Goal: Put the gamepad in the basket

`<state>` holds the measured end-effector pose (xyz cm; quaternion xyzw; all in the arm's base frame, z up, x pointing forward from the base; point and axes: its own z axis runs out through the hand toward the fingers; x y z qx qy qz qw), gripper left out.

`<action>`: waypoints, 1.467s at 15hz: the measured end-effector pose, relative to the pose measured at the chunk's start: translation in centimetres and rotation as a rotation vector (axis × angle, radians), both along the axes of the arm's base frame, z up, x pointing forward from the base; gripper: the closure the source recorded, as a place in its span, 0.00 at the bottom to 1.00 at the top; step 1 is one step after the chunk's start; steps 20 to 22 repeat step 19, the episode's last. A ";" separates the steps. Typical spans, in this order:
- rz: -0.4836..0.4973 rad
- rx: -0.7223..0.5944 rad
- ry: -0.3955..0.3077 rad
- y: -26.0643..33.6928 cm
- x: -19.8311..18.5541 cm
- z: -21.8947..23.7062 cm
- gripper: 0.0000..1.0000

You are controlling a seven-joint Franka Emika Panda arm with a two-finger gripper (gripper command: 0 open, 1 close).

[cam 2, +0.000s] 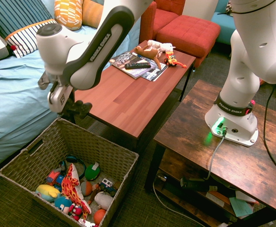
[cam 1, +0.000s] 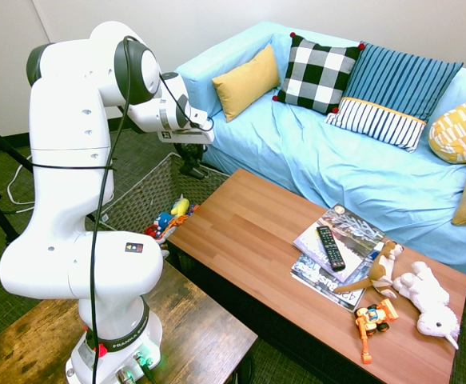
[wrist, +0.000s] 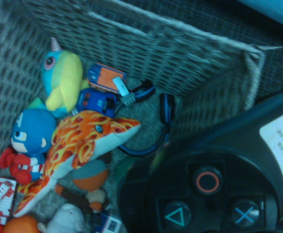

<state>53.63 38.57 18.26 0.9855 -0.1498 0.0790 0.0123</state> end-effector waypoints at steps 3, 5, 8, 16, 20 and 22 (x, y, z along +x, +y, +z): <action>0.015 -0.019 0.050 4.7 -0.6 -7.1 1.00; 0.017 -0.053 0.087 5.6 -0.4 -12.2 1.00; 0.012 -0.110 0.151 5.9 -0.5 -18.8 1.00; 0.010 -0.133 0.211 8.6 2.4 -21.3 0.00; 0.010 -0.122 0.207 9.1 2.8 -21.1 0.00; 0.010 -0.122 0.207 9.1 2.8 -21.1 0.00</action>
